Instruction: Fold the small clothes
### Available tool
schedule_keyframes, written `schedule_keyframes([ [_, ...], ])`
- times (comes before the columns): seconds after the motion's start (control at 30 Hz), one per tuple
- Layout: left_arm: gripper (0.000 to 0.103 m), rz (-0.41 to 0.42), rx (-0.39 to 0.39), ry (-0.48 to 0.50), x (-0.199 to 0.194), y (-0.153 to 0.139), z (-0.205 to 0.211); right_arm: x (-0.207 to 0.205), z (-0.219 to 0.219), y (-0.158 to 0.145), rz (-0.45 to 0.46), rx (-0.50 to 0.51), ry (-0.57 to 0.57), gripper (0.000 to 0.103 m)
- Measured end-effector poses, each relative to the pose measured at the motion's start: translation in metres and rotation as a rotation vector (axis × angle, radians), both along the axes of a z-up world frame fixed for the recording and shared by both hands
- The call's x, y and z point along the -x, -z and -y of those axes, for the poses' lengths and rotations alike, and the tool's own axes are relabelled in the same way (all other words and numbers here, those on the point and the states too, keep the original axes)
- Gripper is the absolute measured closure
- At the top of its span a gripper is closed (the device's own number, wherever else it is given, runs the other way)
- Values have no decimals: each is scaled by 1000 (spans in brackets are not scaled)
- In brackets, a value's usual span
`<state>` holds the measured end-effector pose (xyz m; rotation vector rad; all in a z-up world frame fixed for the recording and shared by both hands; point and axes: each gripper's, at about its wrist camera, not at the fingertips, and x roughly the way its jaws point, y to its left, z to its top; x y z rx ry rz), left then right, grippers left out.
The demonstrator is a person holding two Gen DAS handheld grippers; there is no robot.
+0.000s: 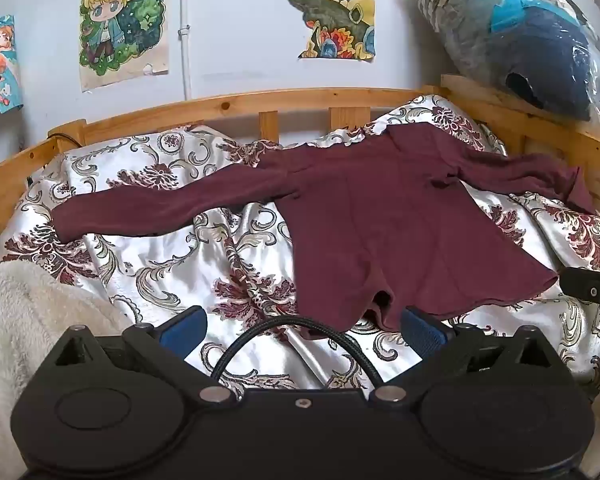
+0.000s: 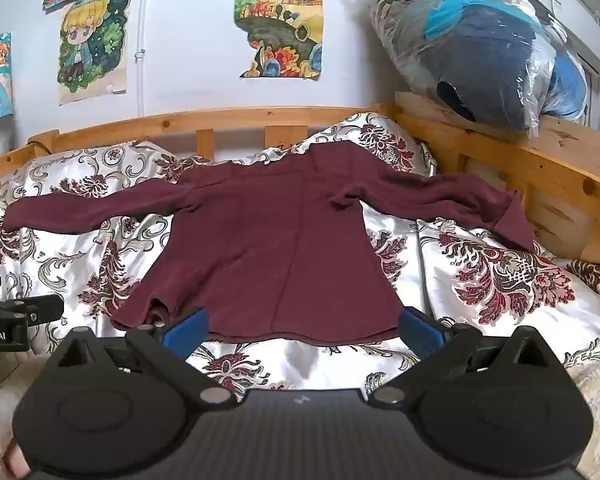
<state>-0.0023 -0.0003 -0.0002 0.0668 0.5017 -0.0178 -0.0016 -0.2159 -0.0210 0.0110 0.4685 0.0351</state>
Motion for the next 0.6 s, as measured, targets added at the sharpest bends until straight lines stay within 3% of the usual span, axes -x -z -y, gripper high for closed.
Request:
schedule_keyframes([
  [0.6,1,-28,4,-1,-4,0,0,0,-1,1,8,10,3,0],
])
